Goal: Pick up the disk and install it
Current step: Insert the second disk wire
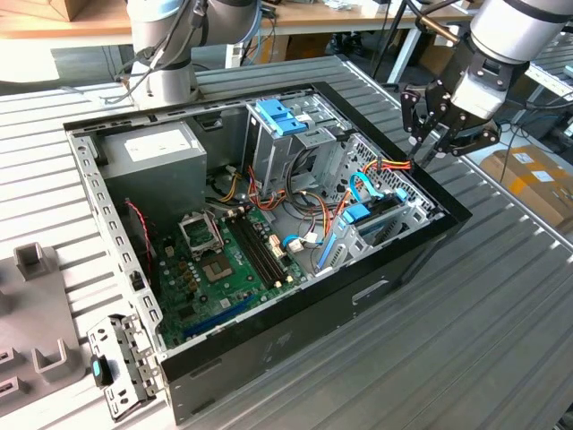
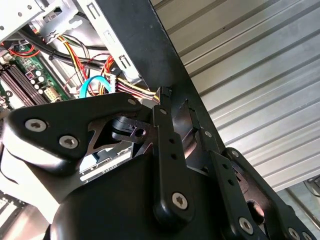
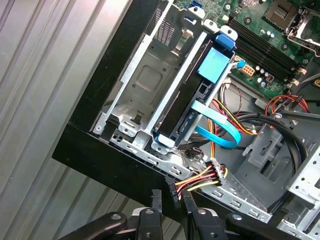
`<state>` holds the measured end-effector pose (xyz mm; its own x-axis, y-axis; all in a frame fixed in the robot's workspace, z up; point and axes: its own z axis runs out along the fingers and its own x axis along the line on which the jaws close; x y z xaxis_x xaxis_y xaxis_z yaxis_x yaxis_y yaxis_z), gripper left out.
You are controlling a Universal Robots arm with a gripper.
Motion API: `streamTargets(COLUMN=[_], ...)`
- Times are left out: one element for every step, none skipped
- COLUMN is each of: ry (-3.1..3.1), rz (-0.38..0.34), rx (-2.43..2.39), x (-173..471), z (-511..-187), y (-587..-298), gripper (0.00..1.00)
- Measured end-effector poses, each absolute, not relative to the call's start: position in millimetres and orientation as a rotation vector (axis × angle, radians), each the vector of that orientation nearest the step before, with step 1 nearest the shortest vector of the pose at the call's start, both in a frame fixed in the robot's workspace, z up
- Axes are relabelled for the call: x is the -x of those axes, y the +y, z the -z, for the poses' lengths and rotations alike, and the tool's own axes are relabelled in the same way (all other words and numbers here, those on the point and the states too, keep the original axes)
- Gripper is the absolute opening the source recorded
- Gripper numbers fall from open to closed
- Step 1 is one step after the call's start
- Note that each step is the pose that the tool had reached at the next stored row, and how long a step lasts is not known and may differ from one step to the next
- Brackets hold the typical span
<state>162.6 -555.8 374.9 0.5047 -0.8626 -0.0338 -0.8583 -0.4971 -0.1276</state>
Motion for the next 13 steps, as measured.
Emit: streamTargets(ry=[1.497,1.490,1.478,1.443,1.418,1.392,1.359,1.319,1.297,1.266,1.242,1.239,1.239], rz=[0.053,0.054,0.054,0.054,0.053,0.052,0.050,0.048,0.047,0.046,0.045,0.045,0.045], rx=[2.617,2.623,2.631,2.652,2.666,2.680,2.698,2.718,2.730,2.745,2.756,2.757,2.757], x=[-162.2,-162.1,-162.0,-161.9,-161.9,-162.0,-161.9,-162.0,-162.0,-162.0,-161.9,-162.0,-162.0], z=[-375.0,-374.9,-374.8,-374.4,-374.1,-373.7,-373.2,-372.6,-372.3,-371.9,-371.8,-371.8,-371.8], y=[-555.8,-555.8,-555.9,-555.9,-555.9,-555.9,-555.9,-555.9,-555.8,-555.8,-555.8,-555.8,-555.8], gripper=[0.30,0.30,0.30,0.30,0.30,0.30,0.30,0.30,0.30,0.30,0.30,0.30,0.30])
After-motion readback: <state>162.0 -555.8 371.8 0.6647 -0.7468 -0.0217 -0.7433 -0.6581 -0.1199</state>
